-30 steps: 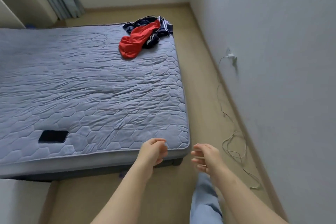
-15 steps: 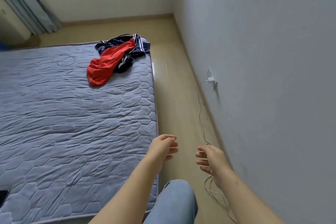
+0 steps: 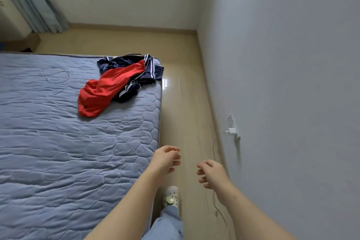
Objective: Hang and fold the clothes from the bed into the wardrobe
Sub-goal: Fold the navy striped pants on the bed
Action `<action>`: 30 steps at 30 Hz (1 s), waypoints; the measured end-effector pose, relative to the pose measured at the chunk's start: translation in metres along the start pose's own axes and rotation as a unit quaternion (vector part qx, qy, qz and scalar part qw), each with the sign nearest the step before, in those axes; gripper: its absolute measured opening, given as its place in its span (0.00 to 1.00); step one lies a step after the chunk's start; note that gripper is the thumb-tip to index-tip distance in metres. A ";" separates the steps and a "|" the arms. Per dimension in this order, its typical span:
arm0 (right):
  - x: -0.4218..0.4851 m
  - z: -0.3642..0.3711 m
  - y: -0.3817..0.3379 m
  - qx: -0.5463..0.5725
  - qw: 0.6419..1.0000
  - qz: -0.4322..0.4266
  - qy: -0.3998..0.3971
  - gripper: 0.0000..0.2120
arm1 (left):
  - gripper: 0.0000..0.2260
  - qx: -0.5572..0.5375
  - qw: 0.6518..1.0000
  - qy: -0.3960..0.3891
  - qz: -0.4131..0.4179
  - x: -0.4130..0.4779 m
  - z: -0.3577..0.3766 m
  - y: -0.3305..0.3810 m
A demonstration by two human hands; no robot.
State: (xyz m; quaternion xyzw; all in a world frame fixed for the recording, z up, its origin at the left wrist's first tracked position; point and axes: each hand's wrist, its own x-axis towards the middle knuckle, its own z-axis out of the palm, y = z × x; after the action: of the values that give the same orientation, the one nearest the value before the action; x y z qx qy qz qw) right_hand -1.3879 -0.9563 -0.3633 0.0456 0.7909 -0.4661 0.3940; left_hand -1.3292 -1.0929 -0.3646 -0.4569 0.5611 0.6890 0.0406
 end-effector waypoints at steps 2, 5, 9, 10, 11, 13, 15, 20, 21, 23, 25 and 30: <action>0.035 0.005 -0.041 -0.018 1.000 -0.005 -0.013 0.07 | 0.08 -0.001 1.000 0.012 -0.004 0.034 -0.005 0.033; 0.082 0.005 -0.097 -0.006 1.000 -0.015 -0.020 0.08 | 0.09 0.006 0.999 0.033 -0.002 0.077 -0.010 0.081; 0.129 0.001 -0.143 0.017 0.999 0.011 -0.031 0.08 | 0.08 0.026 0.999 0.036 -0.014 0.117 -0.017 0.130; 0.139 0.002 -0.152 0.022 0.999 0.021 -0.035 0.08 | 0.08 0.025 0.999 0.044 -0.019 0.127 -0.020 0.138; 0.152 0.003 -0.164 0.025 0.998 0.028 -0.042 0.08 | 0.08 0.020 0.998 0.055 -0.020 0.139 -0.021 0.149; 0.183 0.002 -0.189 0.023 0.997 0.033 -0.058 0.08 | 0.08 0.010 0.997 0.071 -0.017 0.168 -0.020 0.174; 0.226 -0.007 -0.220 0.014 0.997 0.024 -0.068 0.08 | 0.08 -0.005 0.997 0.078 -0.011 0.208 -0.008 0.205; 0.322 -0.029 -0.300 -0.005 0.995 0.004 -0.102 0.08 | 0.08 -0.021 0.993 0.113 -0.011 0.290 0.015 0.280; 0.338 -0.033 -0.314 -0.011 0.994 0.005 -0.108 0.08 | 0.08 -0.022 0.993 0.118 -0.018 0.302 0.019 0.294; 0.366 -0.039 -0.341 -0.020 0.993 0.006 -0.117 0.09 | 0.08 -0.026 0.992 0.125 -0.020 0.323 0.023 0.321; 0.396 -0.037 -0.366 -0.029 0.992 0.005 -0.123 0.09 | 0.08 -0.036 0.990 0.138 -0.022 0.346 0.022 0.343; 0.449 -0.014 -0.406 -0.089 0.983 0.026 -0.156 0.08 | 0.07 -0.082 0.979 0.169 -0.075 0.385 0.002 0.366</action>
State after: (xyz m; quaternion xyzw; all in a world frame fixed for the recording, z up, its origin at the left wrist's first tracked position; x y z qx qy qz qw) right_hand -1.8817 -1.3057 -0.3740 -0.0424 0.7569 -0.3846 0.5267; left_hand -1.7613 -1.4016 -0.3549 -0.6092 0.4658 0.6406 -0.0408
